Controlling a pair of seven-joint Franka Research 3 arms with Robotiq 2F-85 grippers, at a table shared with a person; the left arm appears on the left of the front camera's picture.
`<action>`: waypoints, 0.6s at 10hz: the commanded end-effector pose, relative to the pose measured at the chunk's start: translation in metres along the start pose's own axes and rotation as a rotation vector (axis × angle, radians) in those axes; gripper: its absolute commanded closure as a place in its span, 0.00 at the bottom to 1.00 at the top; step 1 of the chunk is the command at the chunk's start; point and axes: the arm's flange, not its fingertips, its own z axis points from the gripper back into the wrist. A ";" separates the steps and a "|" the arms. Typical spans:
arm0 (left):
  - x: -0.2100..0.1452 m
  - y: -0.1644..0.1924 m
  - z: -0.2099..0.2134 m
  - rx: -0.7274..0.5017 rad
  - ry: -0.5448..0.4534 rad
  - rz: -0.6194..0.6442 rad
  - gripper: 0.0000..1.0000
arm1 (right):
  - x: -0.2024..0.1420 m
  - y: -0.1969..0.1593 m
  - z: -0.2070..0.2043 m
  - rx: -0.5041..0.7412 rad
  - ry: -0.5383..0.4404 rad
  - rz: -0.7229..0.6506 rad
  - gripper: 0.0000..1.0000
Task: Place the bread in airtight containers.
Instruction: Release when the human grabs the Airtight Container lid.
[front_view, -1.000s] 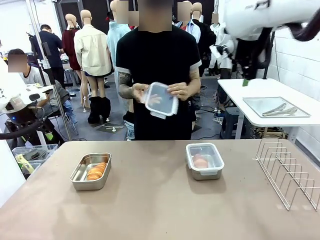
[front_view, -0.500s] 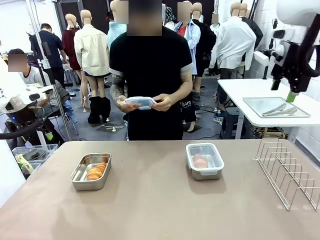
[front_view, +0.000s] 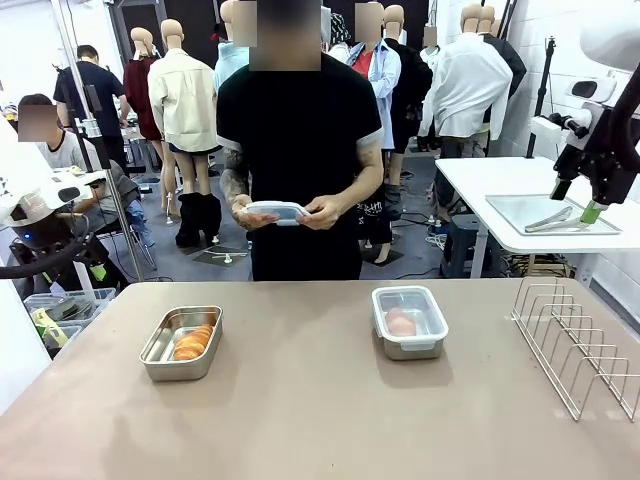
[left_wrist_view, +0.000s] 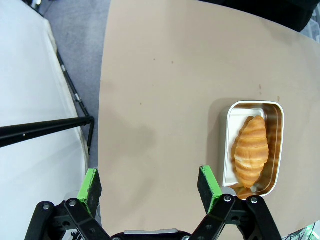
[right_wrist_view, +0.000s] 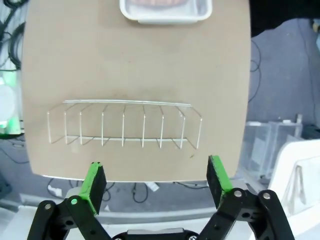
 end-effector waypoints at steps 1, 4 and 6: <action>-0.002 0.000 0.001 0.018 -0.007 0.005 0.00 | 0.006 0.002 0.005 -0.012 0.023 -0.001 0.00; 0.000 0.000 0.000 0.000 0.000 0.000 0.00 | 0.006 0.002 0.005 -0.012 0.023 -0.001 0.00; 0.000 0.000 0.000 0.000 0.000 0.000 0.00 | 0.006 0.002 0.005 -0.012 0.023 -0.001 0.00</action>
